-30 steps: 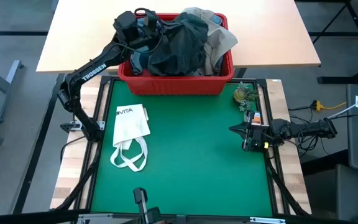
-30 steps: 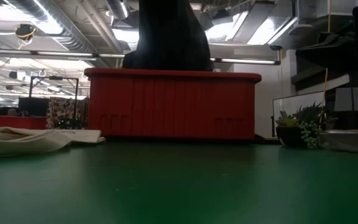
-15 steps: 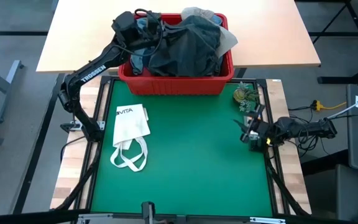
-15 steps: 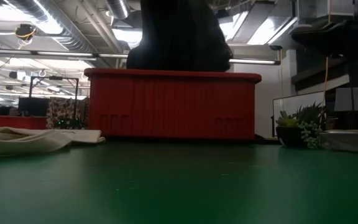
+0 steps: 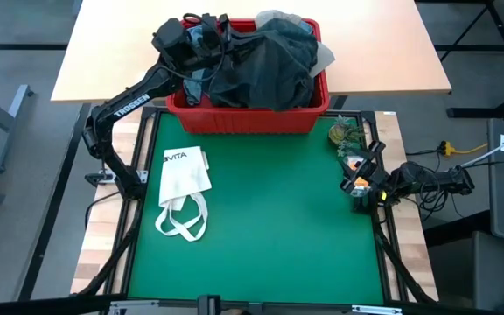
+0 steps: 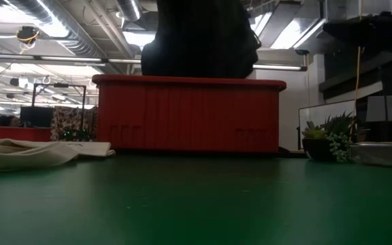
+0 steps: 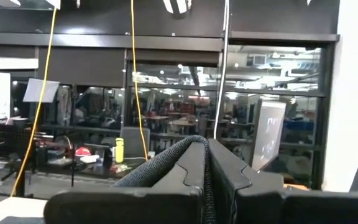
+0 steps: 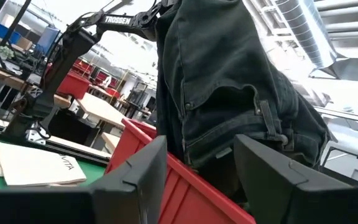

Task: Fold laundry
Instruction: Remove the dark blue pants from the laundry bin

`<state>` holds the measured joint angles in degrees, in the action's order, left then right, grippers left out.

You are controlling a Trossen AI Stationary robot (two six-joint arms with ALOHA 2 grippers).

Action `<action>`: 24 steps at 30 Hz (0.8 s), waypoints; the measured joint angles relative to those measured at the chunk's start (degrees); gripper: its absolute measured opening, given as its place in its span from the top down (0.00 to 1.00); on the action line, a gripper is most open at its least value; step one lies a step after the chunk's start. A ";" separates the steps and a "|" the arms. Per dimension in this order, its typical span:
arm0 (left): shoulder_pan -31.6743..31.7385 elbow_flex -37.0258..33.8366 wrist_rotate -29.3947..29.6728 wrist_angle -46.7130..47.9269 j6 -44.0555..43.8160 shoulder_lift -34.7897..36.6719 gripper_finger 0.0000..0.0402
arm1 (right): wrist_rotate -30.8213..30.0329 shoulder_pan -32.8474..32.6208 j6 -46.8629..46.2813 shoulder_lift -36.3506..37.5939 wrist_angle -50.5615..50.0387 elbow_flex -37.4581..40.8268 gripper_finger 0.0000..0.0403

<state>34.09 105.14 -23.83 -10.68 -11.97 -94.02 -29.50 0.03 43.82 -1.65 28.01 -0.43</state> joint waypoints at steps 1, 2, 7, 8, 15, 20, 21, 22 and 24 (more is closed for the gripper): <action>-0.10 0.00 -0.06 -0.14 -0.04 0.00 1.00 | 0.04 0.00 -0.06 0.00 0.00 0.00 0.53; -0.15 0.00 -0.26 -0.30 -0.09 0.00 1.00 | 0.07 0.00 -0.07 0.00 0.00 0.00 0.53; -0.68 0.00 -1.66 -2.96 -0.15 0.00 1.00 | 0.09 0.00 -0.11 0.00 0.20 0.00 0.53; -0.82 0.00 -1.66 -3.88 -0.17 0.00 1.00 | 0.09 0.00 -0.13 0.00 0.49 0.00 0.53; -1.90 0.01 -1.78 -7.63 -0.27 0.00 1.00 | 0.12 0.00 -0.24 0.00 4.20 -0.07 0.53; -2.76 0.00 -2.51 -7.43 -1.40 0.00 1.00 | 0.14 0.00 -0.01 -1.89 5.38 -2.28 0.53; -2.94 0.00 -2.51 -7.45 -1.42 0.00 1.00 | 0.22 0.00 0.07 -2.80 5.09 -3.47 0.53; -3.06 0.01 -2.53 -7.50 -1.40 0.00 1.00 | 0.53 0.00 0.17 -4.03 5.09 -4.96 0.53; -3.08 0.00 -2.56 -7.56 -1.41 0.00 1.00 | 0.60 0.00 0.89 -6.59 5.14 -7.69 0.53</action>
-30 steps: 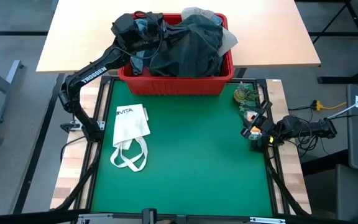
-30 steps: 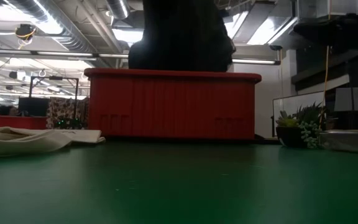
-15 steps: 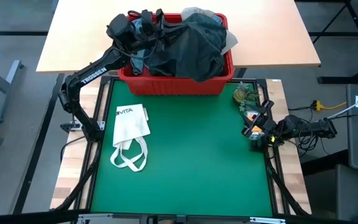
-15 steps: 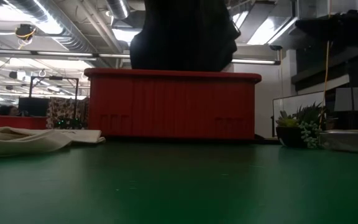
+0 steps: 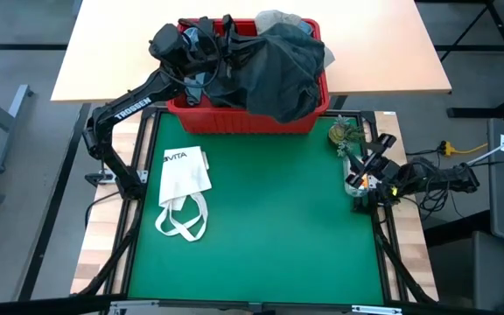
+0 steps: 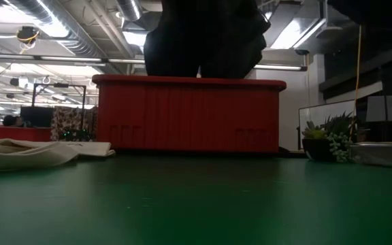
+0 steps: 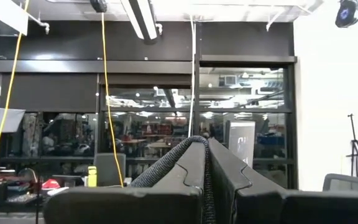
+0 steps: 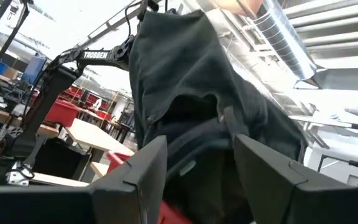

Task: Fold laundry
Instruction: Remove the dark blue pants from the laundry bin

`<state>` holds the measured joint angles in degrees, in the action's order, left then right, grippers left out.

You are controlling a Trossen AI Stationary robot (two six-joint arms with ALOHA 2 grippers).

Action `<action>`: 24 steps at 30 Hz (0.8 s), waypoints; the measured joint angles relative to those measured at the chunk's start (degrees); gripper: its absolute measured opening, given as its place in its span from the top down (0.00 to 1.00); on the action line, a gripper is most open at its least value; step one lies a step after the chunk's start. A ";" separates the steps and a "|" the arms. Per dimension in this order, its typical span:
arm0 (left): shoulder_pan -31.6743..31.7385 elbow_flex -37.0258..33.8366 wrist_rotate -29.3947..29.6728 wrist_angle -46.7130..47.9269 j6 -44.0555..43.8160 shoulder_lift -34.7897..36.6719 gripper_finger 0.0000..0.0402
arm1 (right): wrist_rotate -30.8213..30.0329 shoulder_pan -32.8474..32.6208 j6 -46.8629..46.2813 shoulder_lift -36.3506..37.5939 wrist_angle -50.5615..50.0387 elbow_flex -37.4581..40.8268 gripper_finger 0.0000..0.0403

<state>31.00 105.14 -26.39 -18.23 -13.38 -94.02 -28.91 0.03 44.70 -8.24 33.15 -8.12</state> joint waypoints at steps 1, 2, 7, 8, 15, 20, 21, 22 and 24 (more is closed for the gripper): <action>0.00 0.00 0.00 -0.01 -0.01 0.00 1.00 | 0.00 0.00 0.71 -1.64 -0.02 -1.43 0.53; 0.01 0.01 0.02 -0.01 -0.01 0.00 1.00 | 0.00 0.00 0.99 -3.38 -0.06 -2.62 0.53; 0.02 0.00 0.04 -0.03 0.01 0.00 1.00 | -0.10 0.00 1.02 -13.57 -2.46 -8.00 0.53; 0.02 0.00 0.04 -0.03 -0.01 0.00 1.00 | -0.69 0.00 0.87 -15.78 -3.28 -8.92 0.53; 0.02 0.00 0.06 -0.03 0.01 0.00 1.00 | -5.38 3.41 0.05 -30.01 -3.28 -13.63 0.53; 0.02 0.00 0.07 -0.04 0.01 0.00 1.00 | -2.11 10.89 -5.59 -39.06 -3.37 -17.77 0.53; 0.02 0.00 0.07 -0.03 0.01 0.00 1.00 | -0.43 12.66 -6.62 -40.56 -3.30 -18.56 0.53; 0.04 0.00 0.08 -0.03 0.01 0.00 1.00 | 1.64 14.47 -7.79 -42.09 -3.26 -19.36 0.53; 0.04 0.00 0.07 -0.03 0.01 0.00 1.00 | 6.40 17.85 -10.36 -45.03 -3.28 -20.93 0.53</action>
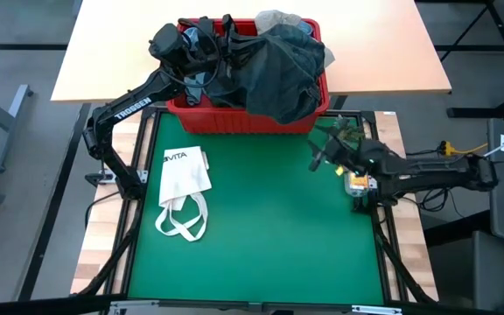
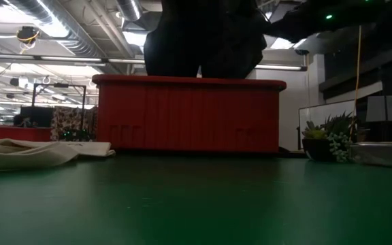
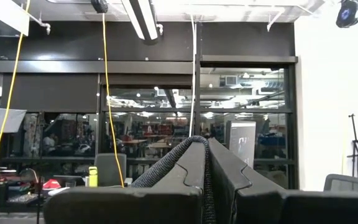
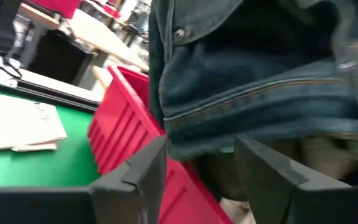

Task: Fold laundry
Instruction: Remove the dark blue pants from the laundry bin

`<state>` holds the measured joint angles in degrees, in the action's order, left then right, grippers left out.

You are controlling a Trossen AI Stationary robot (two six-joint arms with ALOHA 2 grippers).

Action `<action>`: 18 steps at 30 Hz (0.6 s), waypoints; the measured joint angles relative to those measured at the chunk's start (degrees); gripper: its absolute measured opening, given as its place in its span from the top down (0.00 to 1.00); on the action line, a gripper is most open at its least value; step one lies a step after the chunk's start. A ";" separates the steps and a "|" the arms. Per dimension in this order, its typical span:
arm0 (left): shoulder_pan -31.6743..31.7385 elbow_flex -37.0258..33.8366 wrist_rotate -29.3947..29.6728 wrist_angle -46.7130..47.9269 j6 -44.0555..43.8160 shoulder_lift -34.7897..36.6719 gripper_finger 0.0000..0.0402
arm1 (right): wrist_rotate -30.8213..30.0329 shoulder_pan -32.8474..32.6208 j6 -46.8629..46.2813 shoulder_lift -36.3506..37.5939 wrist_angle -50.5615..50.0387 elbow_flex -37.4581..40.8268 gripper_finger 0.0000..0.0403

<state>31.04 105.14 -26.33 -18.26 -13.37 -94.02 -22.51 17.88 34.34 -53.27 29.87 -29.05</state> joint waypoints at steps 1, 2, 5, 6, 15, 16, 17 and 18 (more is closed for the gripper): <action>-0.01 0.00 0.00 0.00 0.00 0.00 1.00 | 2.33 1.50 -1.37 -1.25 -0.02 -0.64 0.53; -0.01 0.00 0.00 0.00 0.00 0.00 1.00 | 4.45 2.87 -2.73 -2.58 -0.03 -1.27 0.53; -0.02 0.00 -0.02 0.00 0.00 0.00 1.00 | 7.81 6.04 -7.19 -5.63 -0.02 -2.39 0.53; 0.01 0.00 -0.11 0.00 0.00 0.00 1.00 | 8.25 6.81 -8.20 -6.41 0.00 -2.60 0.53; 0.01 0.00 -0.44 0.13 0.00 0.00 1.00 | 16.29 10.40 -15.12 -10.40 0.02 -3.28 0.53; 0.01 0.00 -0.44 0.15 0.00 0.00 1.00 | 16.31 10.39 -15.87 -10.74 0.00 -3.28 0.53; 0.00 0.00 -0.46 0.15 0.00 0.00 1.00 | 16.18 10.39 -16.53 -11.14 0.03 -3.28 0.53; 0.00 0.00 -0.46 0.15 -0.01 0.00 1.00 | 16.09 10.39 -17.30 -11.52 0.05 -3.28 0.53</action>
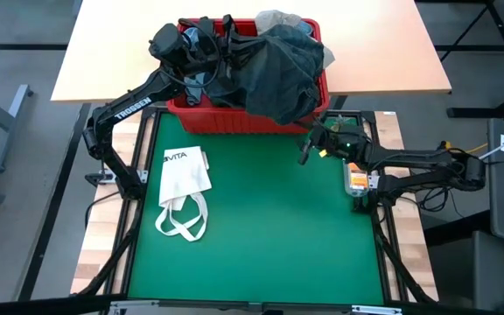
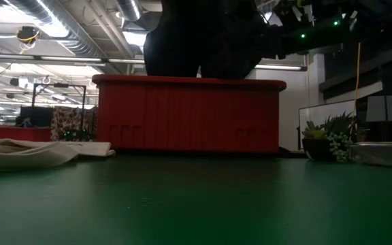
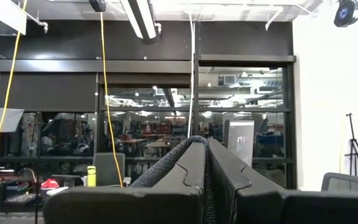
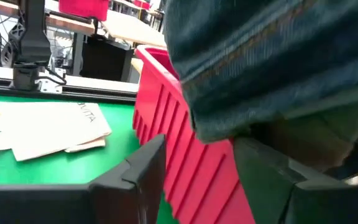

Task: Fold laundry
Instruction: Remove the dark blue pants from the laundry bin

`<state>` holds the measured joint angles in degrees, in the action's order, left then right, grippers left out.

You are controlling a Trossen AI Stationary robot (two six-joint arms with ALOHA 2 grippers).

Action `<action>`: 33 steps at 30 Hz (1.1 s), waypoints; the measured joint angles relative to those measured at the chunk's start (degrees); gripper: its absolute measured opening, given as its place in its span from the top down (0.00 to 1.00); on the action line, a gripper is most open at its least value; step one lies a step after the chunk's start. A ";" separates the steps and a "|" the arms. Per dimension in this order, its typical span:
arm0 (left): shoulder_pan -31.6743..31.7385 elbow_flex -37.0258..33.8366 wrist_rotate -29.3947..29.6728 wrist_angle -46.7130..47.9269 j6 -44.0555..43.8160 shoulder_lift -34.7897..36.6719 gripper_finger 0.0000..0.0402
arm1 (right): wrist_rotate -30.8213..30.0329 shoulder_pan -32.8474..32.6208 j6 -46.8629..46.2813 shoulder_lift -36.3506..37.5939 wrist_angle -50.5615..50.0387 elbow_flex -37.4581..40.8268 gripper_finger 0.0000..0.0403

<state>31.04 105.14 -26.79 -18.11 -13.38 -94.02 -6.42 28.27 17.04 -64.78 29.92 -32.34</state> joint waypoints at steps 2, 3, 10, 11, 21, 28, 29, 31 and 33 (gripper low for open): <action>0.00 0.00 0.00 0.00 0.01 0.00 1.00 | 0.02 0.00 -0.29 -0.74 0.23 0.00 0.53; 0.00 0.00 0.00 0.00 0.01 0.00 1.00 | 0.03 -0.08 -0.25 -1.08 0.74 0.00 0.53; 0.01 0.00 0.00 0.30 -0.01 0.00 1.00 | 3.17 -0.09 2.73 -2.61 8.62 0.00 0.53; 0.01 0.00 -0.04 0.33 -0.01 0.00 1.00 | 4.75 -0.09 3.06 -2.61 9.57 0.00 0.53; -0.01 0.00 -2.73 0.76 -0.03 0.00 1.00 | 10.05 -0.11 4.48 -2.61 10.61 -2.09 0.77; 0.01 0.00 -3.58 3.39 -0.16 0.00 1.00 | 10.33 -0.11 7.27 -0.48 8.89 -3.00 0.95; 0.01 0.00 -3.96 3.75 -0.19 0.00 1.00 | 10.78 -0.11 7.28 0.30 7.66 -3.02 0.95; 0.03 0.00 -4.30 4.60 -0.19 0.00 1.00 | 11.08 -0.11 7.29 2.43 4.45 -3.02 0.97; 0.05 0.00 -4.31 5.20 -0.19 0.00 1.00 | 11.10 -0.11 7.45 5.04 1.07 -3.02 0.98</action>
<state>31.09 105.14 -31.09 -12.91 -13.56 -94.02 4.69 28.16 24.49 -59.75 30.99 -35.35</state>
